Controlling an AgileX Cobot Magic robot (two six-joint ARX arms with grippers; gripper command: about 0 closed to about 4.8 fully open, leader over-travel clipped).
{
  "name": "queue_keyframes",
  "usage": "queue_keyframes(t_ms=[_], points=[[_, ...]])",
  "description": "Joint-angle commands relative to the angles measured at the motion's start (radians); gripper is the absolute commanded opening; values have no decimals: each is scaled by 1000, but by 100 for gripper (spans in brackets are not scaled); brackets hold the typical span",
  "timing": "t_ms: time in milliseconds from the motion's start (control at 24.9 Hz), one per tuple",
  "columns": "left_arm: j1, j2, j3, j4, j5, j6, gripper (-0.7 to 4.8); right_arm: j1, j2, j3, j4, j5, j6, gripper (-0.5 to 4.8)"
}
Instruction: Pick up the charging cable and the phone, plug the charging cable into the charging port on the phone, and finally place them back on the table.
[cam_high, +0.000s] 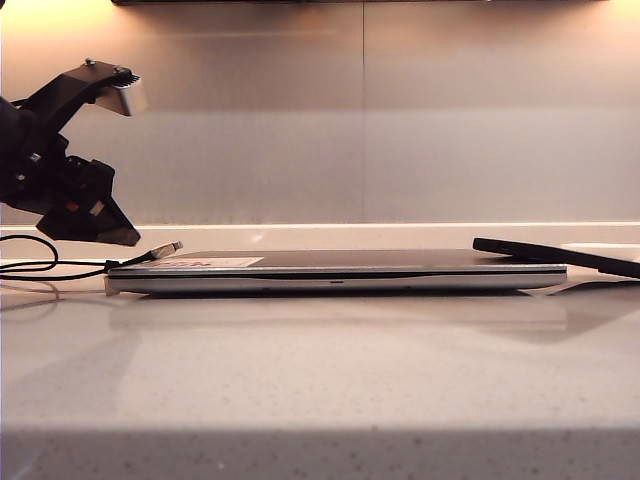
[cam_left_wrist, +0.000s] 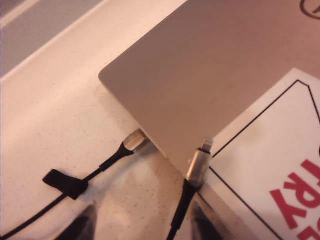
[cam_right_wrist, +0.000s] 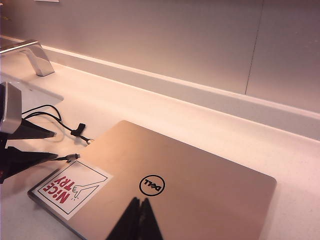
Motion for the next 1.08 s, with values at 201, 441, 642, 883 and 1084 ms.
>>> queue_keyframes(t_ms=[201,441,642,883,1084], points=[[1,5,3,9,1,30,246,2,-3,6,18,2,0,-6],[1,74,3,40,1,30,246,2,-3,6,19,2,0,-6],[1,120,3,82,1,29,246,2,-3,6,19,2,0,-6],[1,171,3,117,1,29,216,2,-3,6,18,2,0,-6],[1,171,3,134,1,28,-7,2,-3,6,18,2,0,-6]])
